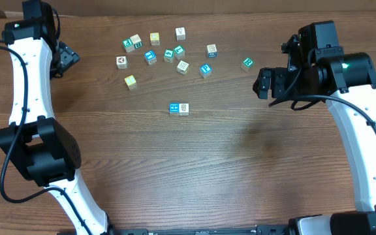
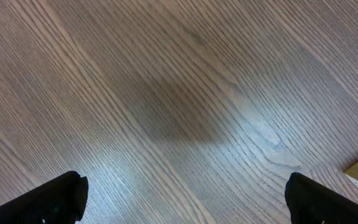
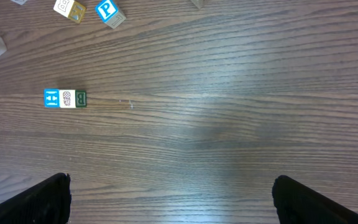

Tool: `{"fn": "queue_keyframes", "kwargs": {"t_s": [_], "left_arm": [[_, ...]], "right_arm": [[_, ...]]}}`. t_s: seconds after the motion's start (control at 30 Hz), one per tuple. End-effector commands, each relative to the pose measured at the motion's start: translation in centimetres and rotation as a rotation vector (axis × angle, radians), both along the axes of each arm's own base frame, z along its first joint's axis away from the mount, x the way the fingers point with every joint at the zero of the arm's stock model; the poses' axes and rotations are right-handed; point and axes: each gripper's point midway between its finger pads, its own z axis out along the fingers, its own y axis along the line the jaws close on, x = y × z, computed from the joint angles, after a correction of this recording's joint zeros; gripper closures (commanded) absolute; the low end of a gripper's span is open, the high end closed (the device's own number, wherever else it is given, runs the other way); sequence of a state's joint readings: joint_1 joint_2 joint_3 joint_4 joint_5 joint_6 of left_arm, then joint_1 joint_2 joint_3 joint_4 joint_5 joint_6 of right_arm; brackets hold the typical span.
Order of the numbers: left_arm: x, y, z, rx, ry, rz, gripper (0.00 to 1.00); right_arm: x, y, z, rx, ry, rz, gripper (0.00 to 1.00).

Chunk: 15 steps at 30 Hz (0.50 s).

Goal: Form a horizontal line

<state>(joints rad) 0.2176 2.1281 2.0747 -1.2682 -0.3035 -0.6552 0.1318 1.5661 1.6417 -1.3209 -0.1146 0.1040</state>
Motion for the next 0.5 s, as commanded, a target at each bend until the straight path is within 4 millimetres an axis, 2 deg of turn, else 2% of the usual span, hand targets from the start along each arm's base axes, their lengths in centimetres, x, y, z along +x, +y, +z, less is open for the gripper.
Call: {"fn": "queue_keyframes", "kwargs": {"t_s": [0.0,0.13,0.17,0.27,0.33,0.4,0.47], "left_arm": [[0.03,0.06,0.57,0.013,-0.008,-0.004,0.00],[0.03,0.06,0.57,0.013,-0.008,-0.004,0.01],[0.03,0.06,0.57,0.013,-0.008,-0.004,0.00],[0.03,0.06,0.57,0.013,-0.008,-0.004,0.00],[0.03,0.06,0.57,0.013,-0.008,-0.004,0.00],[0.03,0.06,0.57,0.013,-0.008,-0.004,0.00],[0.03,0.06,0.57,0.013,-0.008,-0.004,0.00]], "right_arm": [[0.01,0.04,-0.17,-0.007,-0.001,0.006,0.00],[-0.06,0.42,-0.11,0.014,0.002,0.014,0.00],[-0.06,0.41,-0.12,0.014,0.002,0.013,0.04],[-0.04,0.33,-0.13,0.009,0.001,0.012,0.23],[-0.04,0.29,-0.13,0.007,0.001,0.011,0.50],[-0.04,0.29,-0.13,0.007,0.001,0.011,0.73],[-0.04,0.29,-0.13,0.007,0.001,0.011,0.75]]}}
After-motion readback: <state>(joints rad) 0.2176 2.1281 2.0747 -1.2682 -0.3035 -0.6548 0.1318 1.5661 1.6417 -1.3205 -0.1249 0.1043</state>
